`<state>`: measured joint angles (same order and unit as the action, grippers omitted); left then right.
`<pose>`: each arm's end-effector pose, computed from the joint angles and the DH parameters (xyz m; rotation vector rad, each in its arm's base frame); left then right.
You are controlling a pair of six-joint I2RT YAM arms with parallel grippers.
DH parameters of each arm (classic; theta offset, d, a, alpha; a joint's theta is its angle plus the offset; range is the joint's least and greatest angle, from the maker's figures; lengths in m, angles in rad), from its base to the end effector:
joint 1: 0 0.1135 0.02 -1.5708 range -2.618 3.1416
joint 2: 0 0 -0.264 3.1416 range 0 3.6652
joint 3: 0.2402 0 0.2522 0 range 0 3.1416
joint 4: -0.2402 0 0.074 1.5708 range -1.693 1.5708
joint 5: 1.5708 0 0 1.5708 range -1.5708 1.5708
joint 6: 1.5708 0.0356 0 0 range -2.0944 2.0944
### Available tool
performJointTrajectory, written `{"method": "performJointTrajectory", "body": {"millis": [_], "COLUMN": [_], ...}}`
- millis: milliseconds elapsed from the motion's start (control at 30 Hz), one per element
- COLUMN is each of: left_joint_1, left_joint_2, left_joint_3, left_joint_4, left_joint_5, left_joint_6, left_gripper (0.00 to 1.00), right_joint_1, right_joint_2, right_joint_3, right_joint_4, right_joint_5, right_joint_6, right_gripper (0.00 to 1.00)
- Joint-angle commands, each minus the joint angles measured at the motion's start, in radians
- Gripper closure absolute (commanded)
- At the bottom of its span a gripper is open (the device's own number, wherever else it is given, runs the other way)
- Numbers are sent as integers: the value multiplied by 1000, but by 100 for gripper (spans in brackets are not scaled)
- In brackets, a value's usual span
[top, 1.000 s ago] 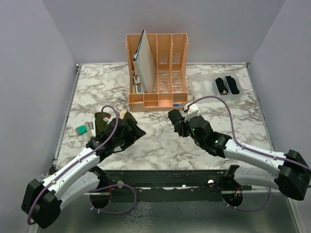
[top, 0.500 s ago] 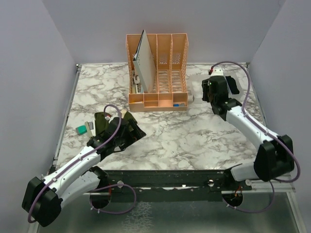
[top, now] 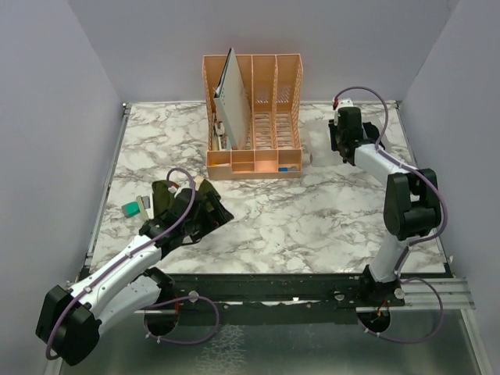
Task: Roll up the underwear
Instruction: Place the underwear in the storage box.
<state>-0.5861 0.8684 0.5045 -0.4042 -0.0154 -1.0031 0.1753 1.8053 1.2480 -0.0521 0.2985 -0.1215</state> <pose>0.1490 -0.0983 0.2077 -0.5191 2.4145 -0.7346 0.4051 0.0611 0.2298 -0.1517 2.1590 -0.2941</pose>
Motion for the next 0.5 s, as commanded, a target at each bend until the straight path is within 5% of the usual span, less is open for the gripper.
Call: {"method": "performJointTrajectory", "body": {"millis": [0, 467], "left_joint_1": [12, 26], "left_joint_2": [-11, -8], "left_joint_3": [5, -20], "left_joint_4": [-24, -24], "left_joint_5": [27, 60], "left_joint_6": [21, 28], "left_gripper": [3, 3], "right_joint_1": [-13, -47], "right_joint_2": [61, 242], "right_joint_3": [66, 148], "right_joint_4": [85, 110], "right_joint_5": [-45, -78], "right_joint_6": [-93, -142], "right_gripper": [99, 97]}}
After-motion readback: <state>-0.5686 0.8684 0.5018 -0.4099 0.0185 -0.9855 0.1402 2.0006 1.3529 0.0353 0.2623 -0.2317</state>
